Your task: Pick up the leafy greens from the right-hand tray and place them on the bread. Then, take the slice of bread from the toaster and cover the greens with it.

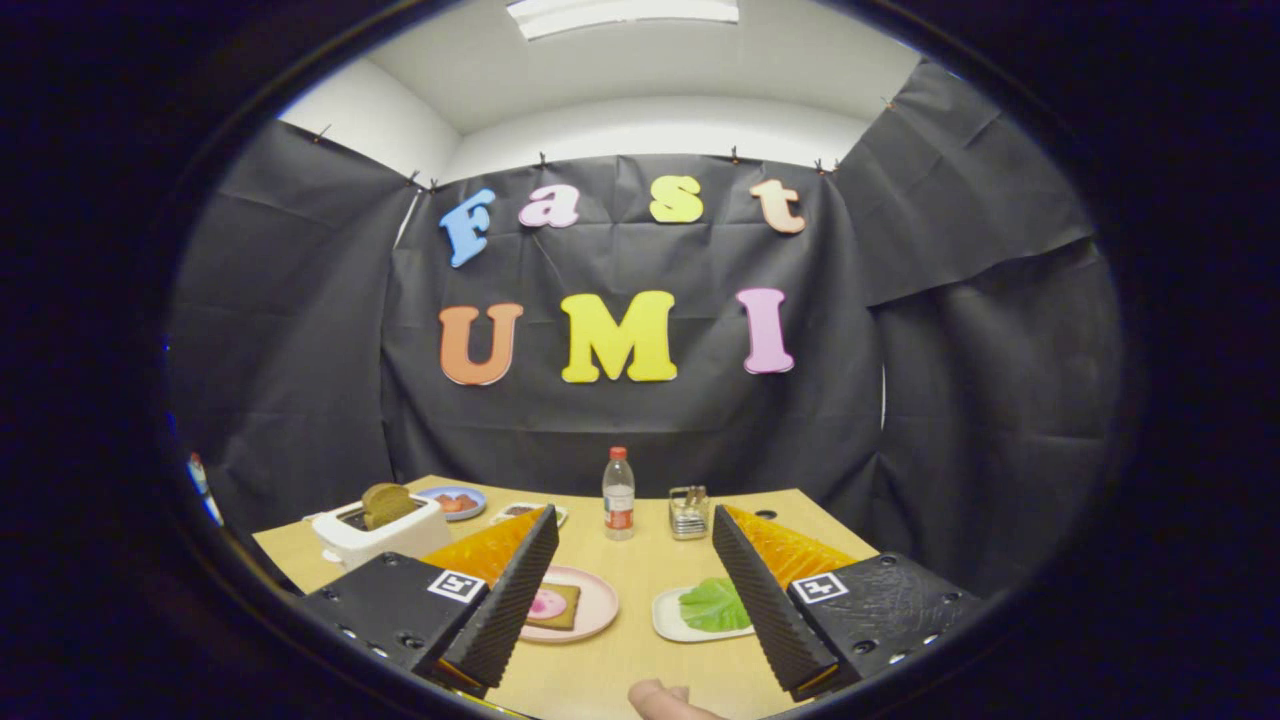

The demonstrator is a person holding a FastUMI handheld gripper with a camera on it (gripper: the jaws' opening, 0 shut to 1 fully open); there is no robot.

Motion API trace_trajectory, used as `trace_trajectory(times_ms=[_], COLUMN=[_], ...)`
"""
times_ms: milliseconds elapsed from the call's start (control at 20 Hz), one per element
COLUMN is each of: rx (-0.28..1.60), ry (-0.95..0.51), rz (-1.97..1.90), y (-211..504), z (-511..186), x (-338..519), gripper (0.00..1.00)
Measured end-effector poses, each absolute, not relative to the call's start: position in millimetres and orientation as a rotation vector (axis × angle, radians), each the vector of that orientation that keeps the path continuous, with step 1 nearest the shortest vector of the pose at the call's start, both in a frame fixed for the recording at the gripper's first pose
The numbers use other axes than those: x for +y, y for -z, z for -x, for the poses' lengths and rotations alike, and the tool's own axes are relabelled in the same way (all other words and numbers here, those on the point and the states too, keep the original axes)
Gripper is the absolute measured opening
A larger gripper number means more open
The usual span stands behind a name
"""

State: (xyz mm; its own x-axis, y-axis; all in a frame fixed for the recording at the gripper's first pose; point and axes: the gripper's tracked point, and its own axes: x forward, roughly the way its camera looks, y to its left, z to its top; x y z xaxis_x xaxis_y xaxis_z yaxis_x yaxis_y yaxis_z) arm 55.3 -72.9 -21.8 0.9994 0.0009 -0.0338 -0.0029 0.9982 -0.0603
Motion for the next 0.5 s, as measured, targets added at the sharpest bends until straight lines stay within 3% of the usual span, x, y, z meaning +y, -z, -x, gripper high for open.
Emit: trace_trajectory(times_ms=[500], rx=[0.262], ry=[0.111], rz=[0.093], y=[84.5], z=[-166.2], x=[-181.4], gripper=[0.95])
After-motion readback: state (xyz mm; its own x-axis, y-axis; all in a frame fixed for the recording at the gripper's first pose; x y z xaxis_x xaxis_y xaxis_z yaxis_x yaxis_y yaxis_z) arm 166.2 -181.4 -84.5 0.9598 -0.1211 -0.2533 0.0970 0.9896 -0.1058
